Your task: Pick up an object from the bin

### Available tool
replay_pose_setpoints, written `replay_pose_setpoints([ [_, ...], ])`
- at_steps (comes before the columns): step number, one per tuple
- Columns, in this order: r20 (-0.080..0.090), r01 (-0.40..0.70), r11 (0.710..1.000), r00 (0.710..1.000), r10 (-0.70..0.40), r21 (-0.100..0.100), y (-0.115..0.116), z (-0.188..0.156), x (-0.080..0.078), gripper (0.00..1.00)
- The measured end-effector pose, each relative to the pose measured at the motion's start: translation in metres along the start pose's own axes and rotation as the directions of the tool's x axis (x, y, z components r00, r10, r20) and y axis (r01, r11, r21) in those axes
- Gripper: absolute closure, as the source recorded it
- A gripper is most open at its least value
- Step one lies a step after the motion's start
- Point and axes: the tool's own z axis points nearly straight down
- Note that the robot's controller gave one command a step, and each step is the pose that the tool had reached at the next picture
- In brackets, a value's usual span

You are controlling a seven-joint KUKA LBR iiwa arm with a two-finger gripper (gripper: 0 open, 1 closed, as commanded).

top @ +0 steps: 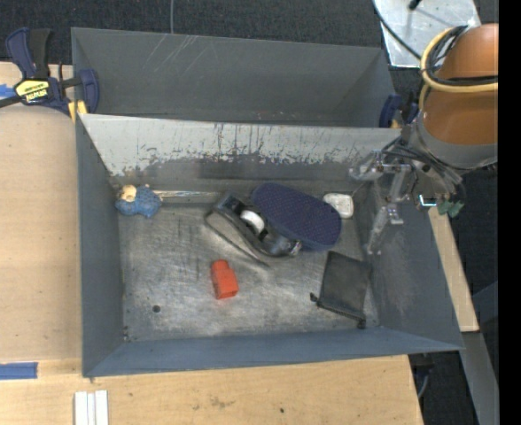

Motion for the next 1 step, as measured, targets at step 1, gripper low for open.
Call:
replay_pose_setpoints([
  [1,0.004,0.056,0.998,0.998,-0.056,-0.002,0.0492,0.0597,-0.0415,0.00],
])
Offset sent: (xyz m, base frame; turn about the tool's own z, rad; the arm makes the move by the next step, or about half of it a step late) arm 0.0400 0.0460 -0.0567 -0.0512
